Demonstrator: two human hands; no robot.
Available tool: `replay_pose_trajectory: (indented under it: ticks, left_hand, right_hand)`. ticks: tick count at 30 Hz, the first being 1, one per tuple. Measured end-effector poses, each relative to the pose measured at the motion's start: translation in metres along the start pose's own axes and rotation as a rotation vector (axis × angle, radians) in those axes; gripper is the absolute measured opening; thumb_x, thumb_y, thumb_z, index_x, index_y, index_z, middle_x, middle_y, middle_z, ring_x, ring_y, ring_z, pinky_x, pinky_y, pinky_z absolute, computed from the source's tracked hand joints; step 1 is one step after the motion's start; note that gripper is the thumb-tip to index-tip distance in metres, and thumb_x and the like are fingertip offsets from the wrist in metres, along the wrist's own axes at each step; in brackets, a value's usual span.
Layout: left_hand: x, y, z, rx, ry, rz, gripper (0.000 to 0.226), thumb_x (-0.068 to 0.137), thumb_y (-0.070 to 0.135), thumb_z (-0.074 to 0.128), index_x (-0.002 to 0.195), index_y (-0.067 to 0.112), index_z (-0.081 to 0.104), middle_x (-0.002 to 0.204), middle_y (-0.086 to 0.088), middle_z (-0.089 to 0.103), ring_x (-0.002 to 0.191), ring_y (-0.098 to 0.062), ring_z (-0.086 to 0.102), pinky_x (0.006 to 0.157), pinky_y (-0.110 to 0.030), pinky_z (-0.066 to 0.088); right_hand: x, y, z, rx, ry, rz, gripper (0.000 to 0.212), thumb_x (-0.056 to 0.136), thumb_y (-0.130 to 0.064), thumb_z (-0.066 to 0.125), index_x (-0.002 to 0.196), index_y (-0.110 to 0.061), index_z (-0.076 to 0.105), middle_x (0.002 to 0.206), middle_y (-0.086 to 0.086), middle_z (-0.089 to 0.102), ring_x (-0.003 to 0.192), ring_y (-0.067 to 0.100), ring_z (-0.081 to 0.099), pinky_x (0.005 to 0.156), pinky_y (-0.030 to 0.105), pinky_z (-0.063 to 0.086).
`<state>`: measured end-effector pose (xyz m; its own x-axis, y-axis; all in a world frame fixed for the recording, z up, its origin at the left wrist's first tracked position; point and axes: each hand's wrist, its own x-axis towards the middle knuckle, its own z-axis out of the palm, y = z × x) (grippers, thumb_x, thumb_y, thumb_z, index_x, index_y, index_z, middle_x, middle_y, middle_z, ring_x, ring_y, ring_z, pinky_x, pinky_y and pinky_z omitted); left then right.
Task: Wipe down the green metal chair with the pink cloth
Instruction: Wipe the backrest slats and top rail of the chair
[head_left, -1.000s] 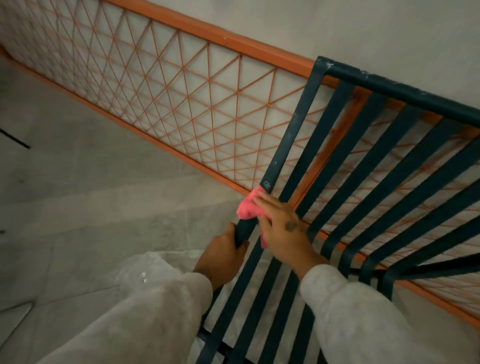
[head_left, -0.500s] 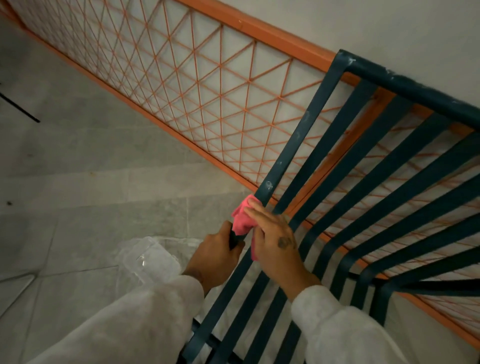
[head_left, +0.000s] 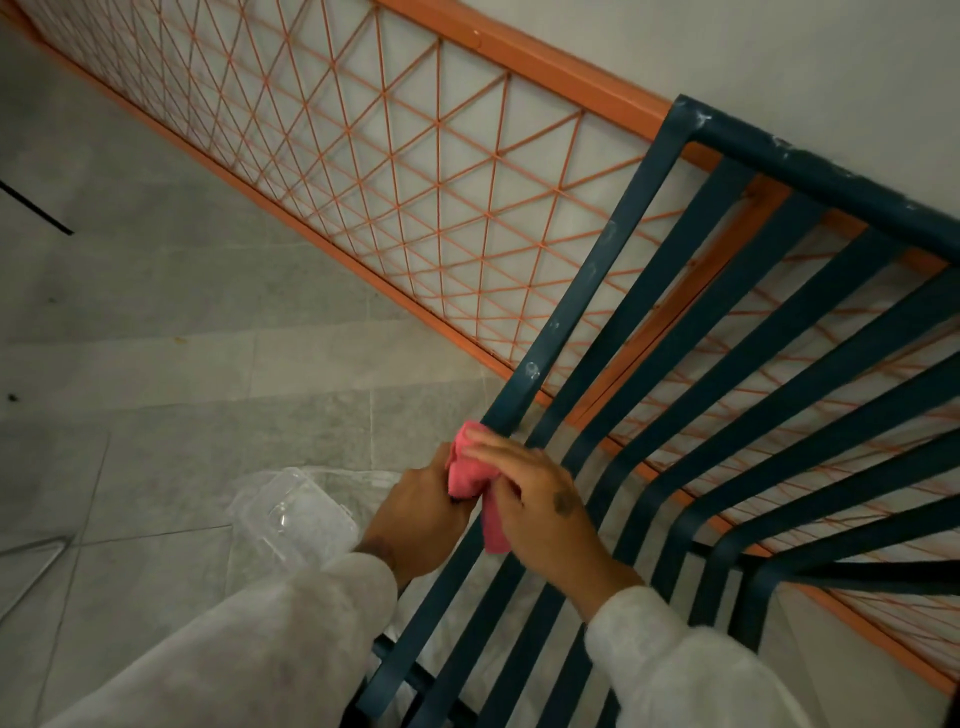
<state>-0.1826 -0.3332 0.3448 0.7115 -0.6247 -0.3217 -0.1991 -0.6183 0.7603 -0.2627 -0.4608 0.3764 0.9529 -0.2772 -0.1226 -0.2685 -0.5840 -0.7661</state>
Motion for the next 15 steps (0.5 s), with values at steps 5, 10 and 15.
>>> replay_pose_trajectory:
  ticks: [5, 10, 15]
  left_hand:
    - [-0.001, 0.001, -0.001, 0.004, -0.012, -0.024, 0.011, 0.095, 0.034, 0.052, 0.100, 0.026, 0.045, 0.075, 0.005, 0.064, 0.064, -0.011, 0.063, 0.060, -0.028, 0.053]
    - [-0.002, 0.004, -0.001, -0.035, -0.040, -0.061, 0.019, 0.096, 0.038, 0.051, 0.109, 0.026, 0.045, 0.081, 0.008, 0.065, 0.068, -0.010, 0.066, 0.062, -0.019, 0.052]
    - [-0.002, 0.005, 0.000, -0.013, -0.021, -0.057, 0.014, 0.096, 0.035, 0.051, 0.106, 0.026, 0.045, 0.073, 0.006, 0.062, 0.061, -0.012, 0.061, 0.057, -0.021, 0.047]
  right_hand:
    - [0.022, -0.004, -0.046, 0.268, 0.016, 0.208, 0.039, 0.100, -0.014, 0.053, 0.124, -0.043, 0.063, 0.119, -0.038, 0.047, 0.106, -0.012, 0.044, 0.090, 0.008, 0.034]
    - [0.056, 0.014, -0.060, -0.065, 0.179, 0.035, 0.046, 0.099, -0.007, 0.052, 0.140, -0.027, 0.053, 0.143, -0.026, 0.041, 0.126, -0.002, 0.041, 0.110, 0.023, 0.036]
    - [0.021, 0.017, -0.019, -0.065, 0.127, -0.031, 0.043, 0.097, -0.005, 0.057, 0.136, -0.025, 0.058, 0.142, -0.011, 0.054, 0.123, 0.000, 0.045, 0.111, 0.040, 0.044]
